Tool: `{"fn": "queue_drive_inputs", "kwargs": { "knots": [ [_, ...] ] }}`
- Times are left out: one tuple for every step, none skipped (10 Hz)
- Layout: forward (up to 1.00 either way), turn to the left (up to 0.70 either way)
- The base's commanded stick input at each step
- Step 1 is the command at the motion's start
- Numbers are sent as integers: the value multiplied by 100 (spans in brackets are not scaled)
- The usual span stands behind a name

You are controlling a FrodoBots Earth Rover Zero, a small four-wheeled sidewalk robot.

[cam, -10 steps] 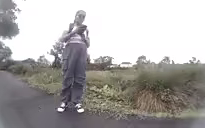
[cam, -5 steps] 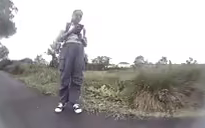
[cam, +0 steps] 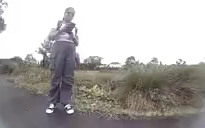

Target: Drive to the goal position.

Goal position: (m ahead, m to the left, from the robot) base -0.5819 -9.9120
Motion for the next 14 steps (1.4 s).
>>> {"fn": "queue_drive_inputs", "kwargs": {
  "knots": [
    [0, -85],
    [0, -85],
    [0, -85],
    [0, -85],
    [0, -85],
    [0, -85],
    [0, -85],
    [0, -85],
    [0, -85],
    [0, -85],
    [0, -85],
    [0, -85],
    [0, -85],
    [0, -85]
  ]
}}
